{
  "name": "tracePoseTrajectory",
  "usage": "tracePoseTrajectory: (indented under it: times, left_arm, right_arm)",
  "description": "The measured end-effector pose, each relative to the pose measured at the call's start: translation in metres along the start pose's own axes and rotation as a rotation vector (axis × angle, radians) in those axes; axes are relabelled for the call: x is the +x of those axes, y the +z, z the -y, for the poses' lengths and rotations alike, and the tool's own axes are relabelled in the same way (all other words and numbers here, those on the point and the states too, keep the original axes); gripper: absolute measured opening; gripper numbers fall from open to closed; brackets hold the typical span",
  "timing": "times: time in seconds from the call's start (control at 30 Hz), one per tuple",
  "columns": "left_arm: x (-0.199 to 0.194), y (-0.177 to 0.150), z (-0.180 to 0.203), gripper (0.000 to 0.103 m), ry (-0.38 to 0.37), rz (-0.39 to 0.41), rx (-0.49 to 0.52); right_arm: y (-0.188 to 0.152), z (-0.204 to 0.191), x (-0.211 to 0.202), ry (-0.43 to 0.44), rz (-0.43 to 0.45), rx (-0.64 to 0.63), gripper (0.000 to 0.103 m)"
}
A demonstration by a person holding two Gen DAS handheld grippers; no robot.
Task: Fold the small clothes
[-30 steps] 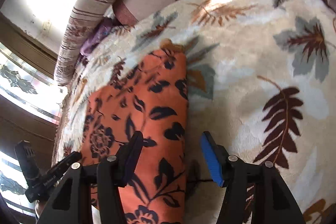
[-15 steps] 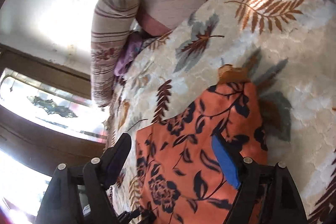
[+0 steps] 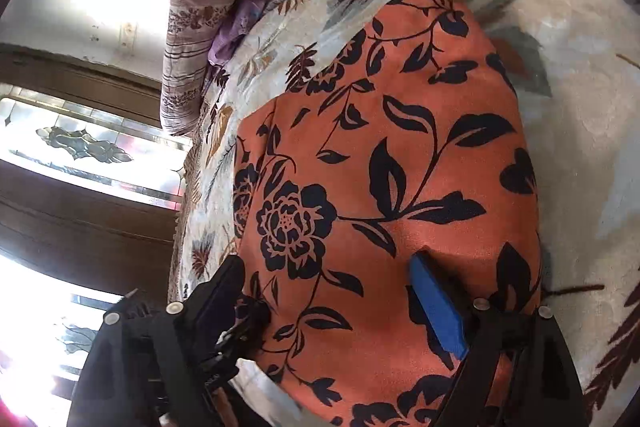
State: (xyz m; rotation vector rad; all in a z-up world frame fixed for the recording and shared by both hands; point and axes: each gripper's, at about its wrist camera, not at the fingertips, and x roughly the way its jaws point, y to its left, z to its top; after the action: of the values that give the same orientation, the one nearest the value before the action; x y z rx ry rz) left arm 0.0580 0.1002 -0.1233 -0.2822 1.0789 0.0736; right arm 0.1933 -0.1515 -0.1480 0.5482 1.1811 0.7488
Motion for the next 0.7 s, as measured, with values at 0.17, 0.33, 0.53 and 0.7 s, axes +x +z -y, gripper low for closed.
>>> tracePoseTrajectory:
  times: [0.17, 0.33, 0.53, 0.7]
  left_arm:
    - [-0.015, -0.002, -0.005, 0.061, -0.011, -0.007, -0.054]
    - [-0.010, -0.021, -0.010, 0.064, -0.014, -0.017, -0.039]
    - [-0.048, 0.016, -0.002, 0.060, -0.079, 0.061, -0.042]
    - [-0.018, 0.076, 0.005, 0.060, -0.113, 0.029, -0.075]
  right_arm:
    - [-0.004, -0.032, -0.021, 0.065, 0.043, -0.044, 0.087]
    - [-0.024, -0.003, -0.005, 0.051, 0.025, 0.004, 0.088]
    - [-0.022, 0.000, -0.007, 0.070, 0.017, 0.034, 0.089]
    - [-0.029, -0.003, -0.009, 0.071, 0.037, 0.000, 0.089]
